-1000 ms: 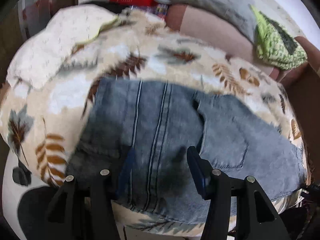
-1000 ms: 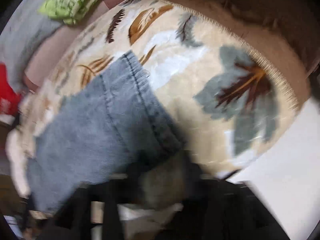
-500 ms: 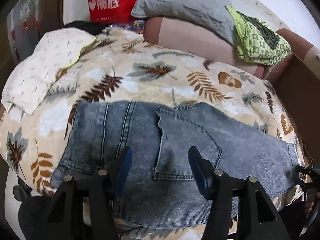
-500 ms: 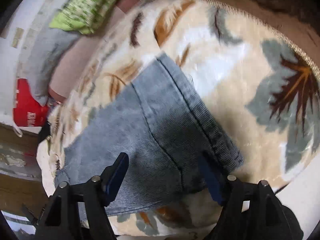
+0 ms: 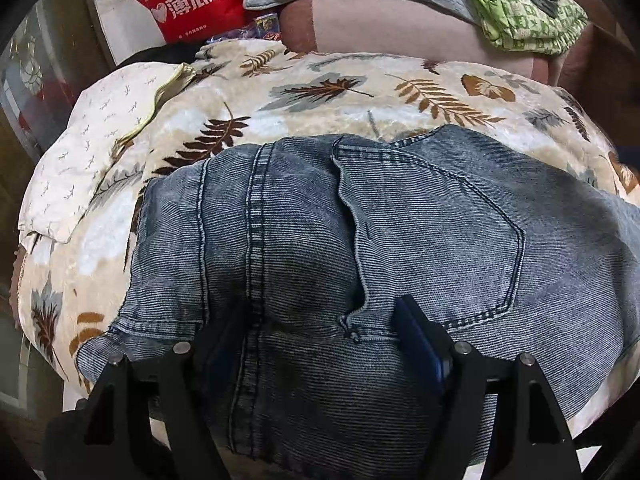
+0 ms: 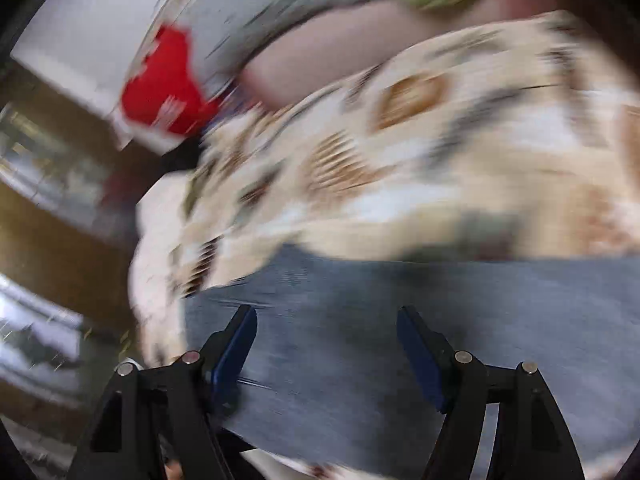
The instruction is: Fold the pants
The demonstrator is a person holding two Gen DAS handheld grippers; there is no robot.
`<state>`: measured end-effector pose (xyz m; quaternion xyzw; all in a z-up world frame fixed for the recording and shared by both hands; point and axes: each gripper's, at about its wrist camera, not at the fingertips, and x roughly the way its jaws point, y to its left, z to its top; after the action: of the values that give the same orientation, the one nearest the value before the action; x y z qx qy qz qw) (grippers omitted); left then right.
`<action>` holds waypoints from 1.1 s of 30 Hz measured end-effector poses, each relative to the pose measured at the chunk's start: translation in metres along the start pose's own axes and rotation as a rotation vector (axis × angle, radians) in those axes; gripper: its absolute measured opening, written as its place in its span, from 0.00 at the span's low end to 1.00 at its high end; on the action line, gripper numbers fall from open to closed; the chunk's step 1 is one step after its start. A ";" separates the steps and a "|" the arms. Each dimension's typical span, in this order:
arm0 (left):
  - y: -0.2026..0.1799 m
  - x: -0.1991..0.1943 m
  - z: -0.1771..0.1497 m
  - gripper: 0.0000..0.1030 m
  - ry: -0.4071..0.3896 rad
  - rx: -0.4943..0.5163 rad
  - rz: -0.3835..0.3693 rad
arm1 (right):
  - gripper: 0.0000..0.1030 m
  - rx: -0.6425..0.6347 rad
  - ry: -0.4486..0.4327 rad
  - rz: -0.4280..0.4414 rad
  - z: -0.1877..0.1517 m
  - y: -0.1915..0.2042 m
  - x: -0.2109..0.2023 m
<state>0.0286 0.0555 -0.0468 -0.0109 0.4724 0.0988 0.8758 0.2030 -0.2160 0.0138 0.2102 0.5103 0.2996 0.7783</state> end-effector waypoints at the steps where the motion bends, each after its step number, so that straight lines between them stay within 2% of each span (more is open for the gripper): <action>1: 0.001 0.000 0.000 0.75 -0.003 -0.002 -0.004 | 0.73 -0.009 0.056 0.068 0.012 0.016 0.033; 3: 0.000 -0.001 -0.002 0.75 -0.007 -0.004 -0.011 | 0.73 -0.015 0.116 0.122 0.017 0.032 0.073; 4: 0.000 -0.001 -0.002 0.75 -0.011 -0.001 -0.012 | 0.73 -0.019 0.154 0.125 0.025 0.038 0.106; 5: 0.000 -0.002 -0.003 0.75 -0.014 0.003 -0.013 | 0.73 -0.026 0.188 0.121 0.029 0.038 0.131; 7: 0.000 -0.001 -0.003 0.75 -0.017 0.011 -0.019 | 0.74 0.027 0.266 0.059 0.031 0.024 0.177; 8: 0.000 -0.002 -0.003 0.75 -0.020 0.015 -0.024 | 0.74 0.052 0.241 0.077 0.034 0.019 0.185; 9: 0.001 -0.002 -0.002 0.75 -0.021 0.010 -0.030 | 0.74 0.065 0.193 0.096 0.036 0.018 0.178; 11: 0.002 -0.003 0.000 0.75 -0.021 -0.003 -0.033 | 0.74 0.091 0.156 0.089 0.036 0.019 0.157; 13: 0.006 -0.011 0.002 0.75 -0.031 -0.035 -0.047 | 0.74 0.064 0.121 0.125 0.028 0.016 0.123; 15: 0.015 -0.021 0.004 0.75 -0.054 -0.092 -0.043 | 0.74 0.019 0.082 0.118 0.016 0.006 0.084; 20: 0.048 -0.046 0.000 0.75 -0.107 -0.243 -0.035 | 0.77 0.008 0.008 -0.022 -0.045 -0.061 -0.047; 23: 0.060 -0.034 -0.004 0.75 -0.044 -0.281 -0.012 | 0.80 0.123 -0.036 -0.126 -0.082 -0.126 -0.121; 25: 0.062 -0.017 -0.007 0.76 0.032 -0.284 -0.006 | 0.80 0.243 -0.057 -0.198 -0.104 -0.166 -0.151; 27: 0.061 -0.002 -0.008 0.82 0.078 -0.265 -0.004 | 0.80 0.322 -0.075 -0.157 -0.118 -0.193 -0.166; 29: 0.062 -0.003 -0.005 0.83 0.085 -0.271 0.004 | 0.79 0.406 -0.022 -0.114 -0.126 -0.221 -0.155; 31: 0.064 -0.007 -0.002 0.83 0.094 -0.275 0.003 | 0.77 0.551 0.009 -0.155 -0.136 -0.243 -0.148; 33: 0.068 -0.022 -0.001 0.83 0.048 -0.303 0.022 | 0.77 0.491 -0.031 -0.134 -0.132 -0.228 -0.160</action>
<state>0.0038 0.1186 -0.0243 -0.1399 0.4729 0.1781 0.8515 0.0915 -0.4893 -0.0754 0.3632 0.5683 0.1113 0.7298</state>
